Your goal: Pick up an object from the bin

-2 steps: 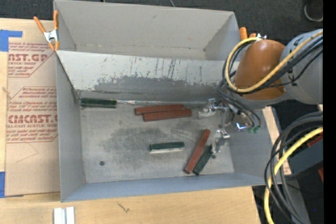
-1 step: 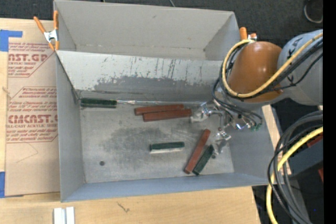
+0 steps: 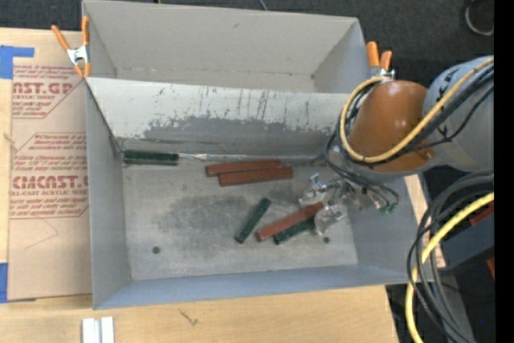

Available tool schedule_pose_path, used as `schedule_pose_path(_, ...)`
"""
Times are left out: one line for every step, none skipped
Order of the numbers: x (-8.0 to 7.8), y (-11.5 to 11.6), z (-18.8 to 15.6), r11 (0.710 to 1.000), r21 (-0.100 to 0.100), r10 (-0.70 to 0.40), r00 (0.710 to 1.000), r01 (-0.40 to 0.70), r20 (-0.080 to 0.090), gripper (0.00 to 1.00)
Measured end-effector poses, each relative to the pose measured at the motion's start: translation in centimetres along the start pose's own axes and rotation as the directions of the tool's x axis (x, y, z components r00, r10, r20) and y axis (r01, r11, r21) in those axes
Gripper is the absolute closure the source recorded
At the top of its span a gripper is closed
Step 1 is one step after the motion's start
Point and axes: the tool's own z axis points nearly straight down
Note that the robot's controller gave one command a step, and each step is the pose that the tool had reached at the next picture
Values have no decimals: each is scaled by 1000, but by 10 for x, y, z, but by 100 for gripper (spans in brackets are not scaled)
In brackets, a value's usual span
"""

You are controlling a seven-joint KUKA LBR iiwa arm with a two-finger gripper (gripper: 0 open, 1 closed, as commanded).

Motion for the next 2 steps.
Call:
schedule_pose_path(0, 0, 0, 1000, 0, 0, 1000, 0, 0, 100)
schedule_pose_path(-29, 31, -202, 1000, -5, 4, 1000, -4, -13, 100)
